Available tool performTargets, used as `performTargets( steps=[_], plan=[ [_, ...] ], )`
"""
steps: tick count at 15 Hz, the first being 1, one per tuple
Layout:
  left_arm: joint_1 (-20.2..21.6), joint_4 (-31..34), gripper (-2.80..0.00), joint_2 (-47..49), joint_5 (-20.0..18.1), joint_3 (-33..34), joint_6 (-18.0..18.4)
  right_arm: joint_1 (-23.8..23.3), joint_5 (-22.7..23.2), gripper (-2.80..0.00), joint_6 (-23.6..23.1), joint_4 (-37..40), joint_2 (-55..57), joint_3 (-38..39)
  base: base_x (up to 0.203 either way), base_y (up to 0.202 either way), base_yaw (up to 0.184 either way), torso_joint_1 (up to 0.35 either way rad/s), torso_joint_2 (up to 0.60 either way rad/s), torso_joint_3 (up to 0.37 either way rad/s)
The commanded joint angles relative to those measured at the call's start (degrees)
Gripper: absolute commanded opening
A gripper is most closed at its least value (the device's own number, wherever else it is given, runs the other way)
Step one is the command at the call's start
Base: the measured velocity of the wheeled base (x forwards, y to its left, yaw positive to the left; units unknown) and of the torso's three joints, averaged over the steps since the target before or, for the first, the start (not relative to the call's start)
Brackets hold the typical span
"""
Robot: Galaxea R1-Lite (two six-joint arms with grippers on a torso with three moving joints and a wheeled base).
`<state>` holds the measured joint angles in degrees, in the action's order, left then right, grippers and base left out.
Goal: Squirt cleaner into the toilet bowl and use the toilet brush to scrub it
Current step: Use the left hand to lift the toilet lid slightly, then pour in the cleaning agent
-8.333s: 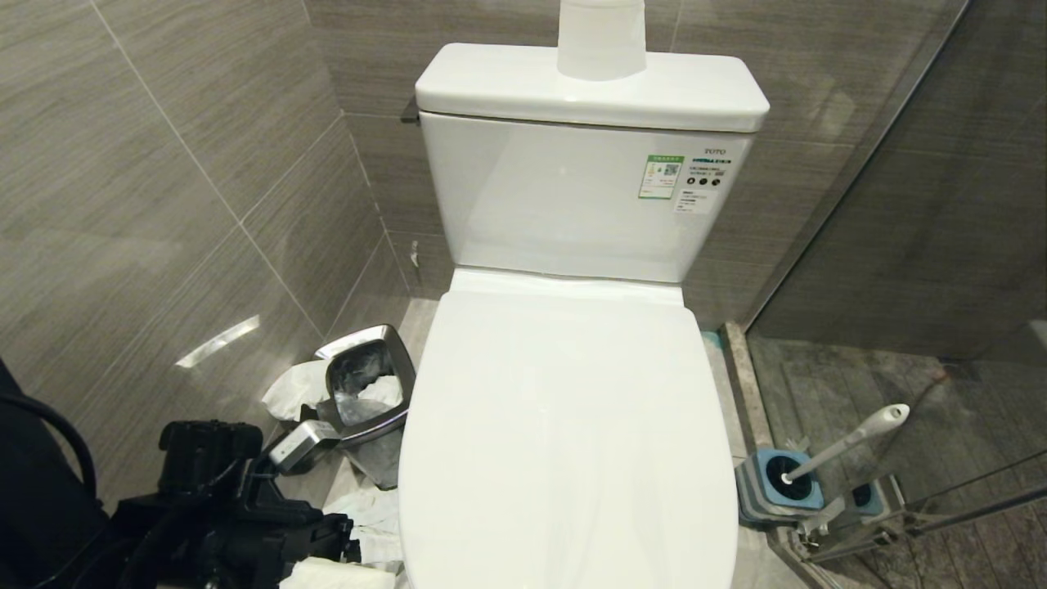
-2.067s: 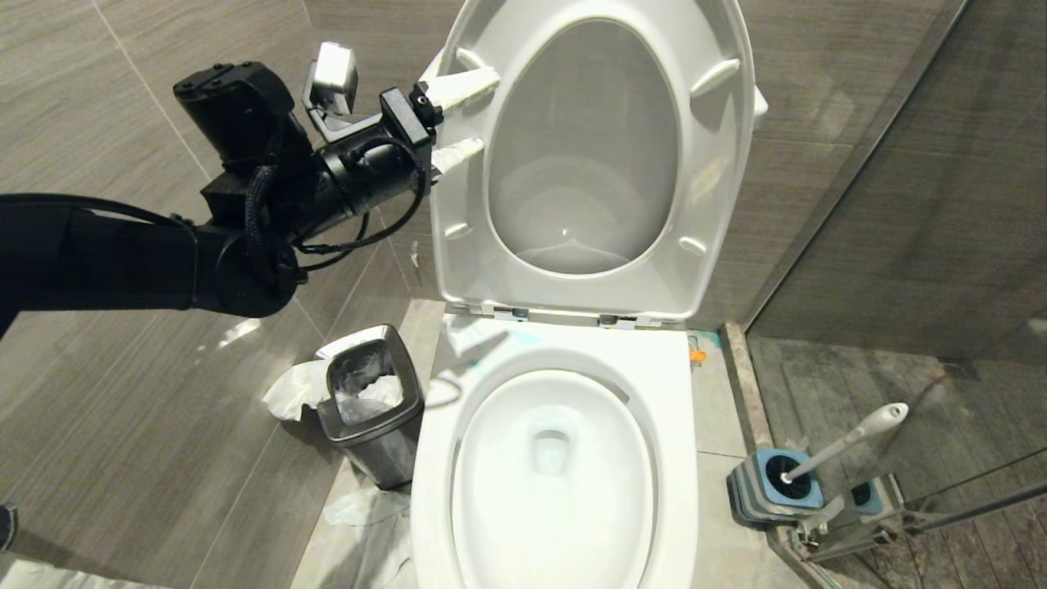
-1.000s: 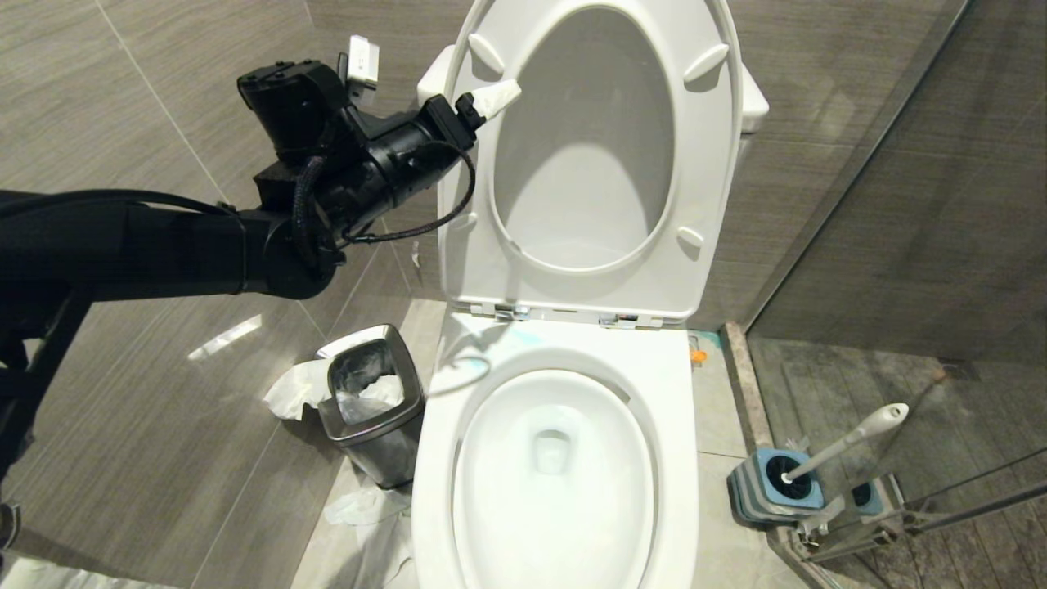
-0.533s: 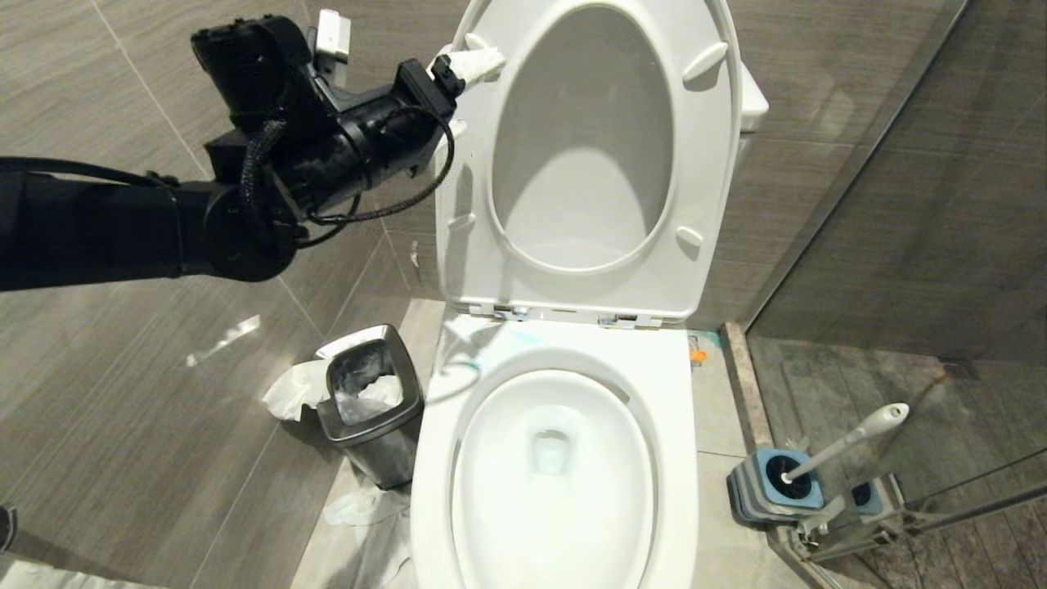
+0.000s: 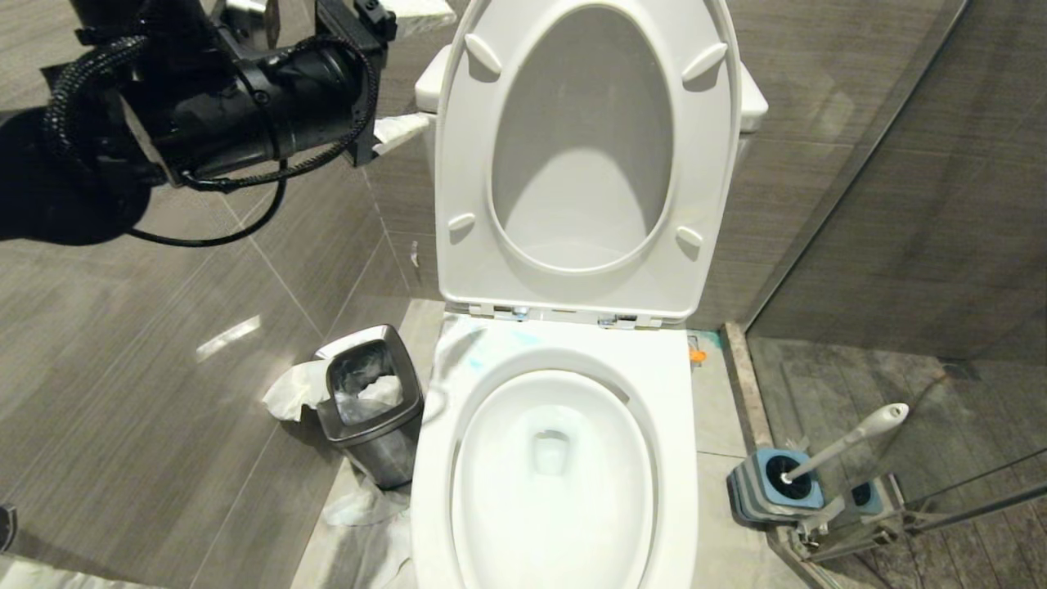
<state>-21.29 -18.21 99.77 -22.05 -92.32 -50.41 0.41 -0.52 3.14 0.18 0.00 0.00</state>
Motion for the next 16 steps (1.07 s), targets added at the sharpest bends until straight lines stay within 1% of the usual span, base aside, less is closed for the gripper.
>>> performTargets(
  steps=[1, 3, 5, 6, 7, 9, 10, 11, 13, 16],
  plan=[
    [1.38, 6.28, 0.00, -4.44, -0.11, 2.06, 9.19, 0.02, -0.02, -2.80, 0.02, 0.02, 0.00, -0.08, 0.000, 0.000, 0.000, 0.000, 0.00, 0.000],
    [2.75, 8.72, 0.00, -6.14, -0.06, 4.33, 21.58, 0.02, -0.01, -2.80, 0.02, -0.01, 0.00, 0.00, 0.000, 0.000, 0.000, 0.000, 0.00, 0.000],
    [3.68, 9.25, 0.00, -7.10, 0.17, 4.47, 32.80, 0.02, -0.01, -2.80, 0.02, -0.01, 0.00, 0.00, 0.000, 0.000, 0.000, 0.000, 0.00, 0.000],
    [3.81, 9.26, 0.00, -7.31, 0.70, 3.87, 36.53, 0.02, -0.01, -2.80, 0.02, -0.01, 0.00, -0.01, 0.000, 0.000, 0.000, 0.000, 0.00, 0.000],
    [3.86, 9.19, 0.00, -7.63, 2.12, 3.17, 40.51, 0.02, -0.01, -2.80, 0.02, 0.00, 0.00, 0.00, 0.000, 0.000, 0.000, 0.000, 0.00, 0.000],
    [3.89, 8.36, 0.00, -8.58, 5.96, 2.15, 48.51, 0.02, -0.09, -2.80, 0.02, -0.01, 0.00, 0.00, 0.000, 0.000, 0.000, 0.000, 0.00, 0.000],
    [3.79, 7.63, 0.00, -9.09, 7.38, 1.82, 51.89, 0.02, -0.01, -2.80, 0.02, -0.01, 0.00, 0.00, 0.000, 0.000, 0.000, 0.000, 0.00, 0.000],
    [3.68, 7.12, 0.00, -9.92, 8.71, 1.76, 53.94, 0.02, -0.01, -2.80, 0.02, -0.01, 0.00, 0.00, 0.000, 0.000, 0.000, 0.000, 0.00, 0.000],
    [3.54, 7.05, 0.00, -10.98, 11.46, 1.91, 56.68, -0.05, -0.01, -2.80, 0.02, -0.01, 0.00, 0.00, 0.000, 0.000, 0.000, 0.000, 0.00, 0.000],
    [3.62, 7.05, 0.00, -12.07, 12.38, 1.77, 57.87, 0.02, -0.07, -2.80, 0.02, -0.01, 0.00, 0.00, 0.000, 0.000, 0.000, 0.000, 0.00, 0.000]
  ],
)
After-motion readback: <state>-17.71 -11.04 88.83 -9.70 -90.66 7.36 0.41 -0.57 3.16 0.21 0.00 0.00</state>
